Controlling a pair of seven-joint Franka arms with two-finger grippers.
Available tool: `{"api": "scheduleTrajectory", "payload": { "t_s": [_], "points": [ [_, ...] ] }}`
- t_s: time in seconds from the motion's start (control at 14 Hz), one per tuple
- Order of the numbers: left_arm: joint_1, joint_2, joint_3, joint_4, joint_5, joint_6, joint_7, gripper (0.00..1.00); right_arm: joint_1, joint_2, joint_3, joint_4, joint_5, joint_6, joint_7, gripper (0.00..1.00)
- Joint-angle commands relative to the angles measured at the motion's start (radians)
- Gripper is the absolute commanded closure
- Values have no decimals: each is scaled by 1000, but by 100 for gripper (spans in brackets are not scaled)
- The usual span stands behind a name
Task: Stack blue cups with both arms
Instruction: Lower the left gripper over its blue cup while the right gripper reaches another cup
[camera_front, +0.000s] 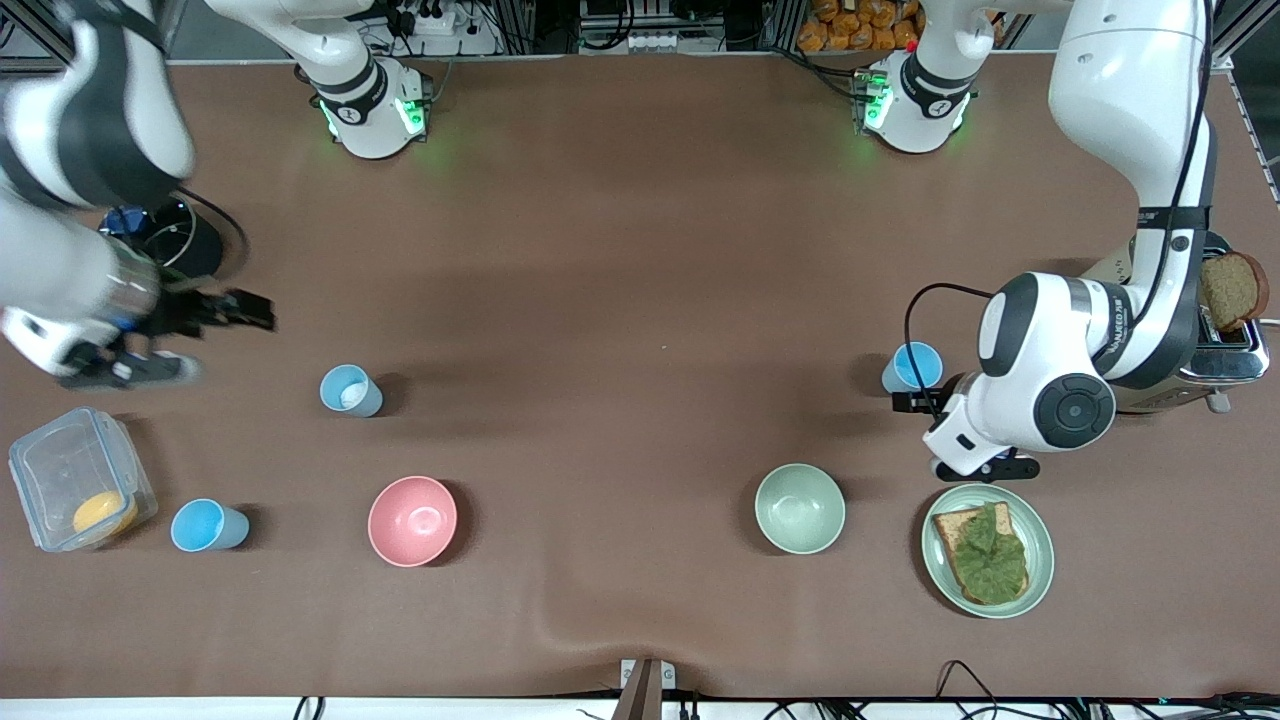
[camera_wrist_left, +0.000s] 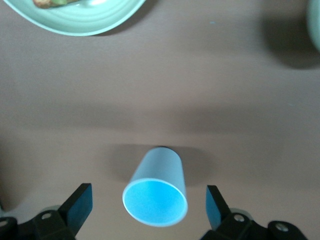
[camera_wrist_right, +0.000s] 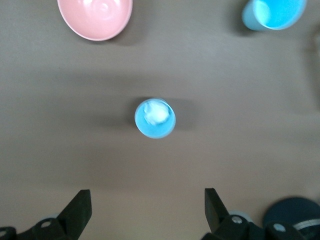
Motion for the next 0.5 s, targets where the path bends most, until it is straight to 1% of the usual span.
{"api": "scheduleTrajectory", "payload": {
  "t_s": [0.0, 0.07, 0.29, 0.43],
  "points": [
    [23, -147, -4, -235, 29, 114, 3, 0, 34, 52, -5, -55, -7, 131, 58, 0],
    [29, -165, -4, -275, 29, 132, 3, 0, 39, 55, -5, -99, -7, 193, 70, 0],
    [28, -147, -4, -328, 29, 145, 3, 0, 39, 66, -5, -235, -28, 371, 72, 0],
    [30, -141, -4, -335, 29, 145, 3, 0, 42, 89, -5, -370, -30, 582, 76, 0]
  ]
}}
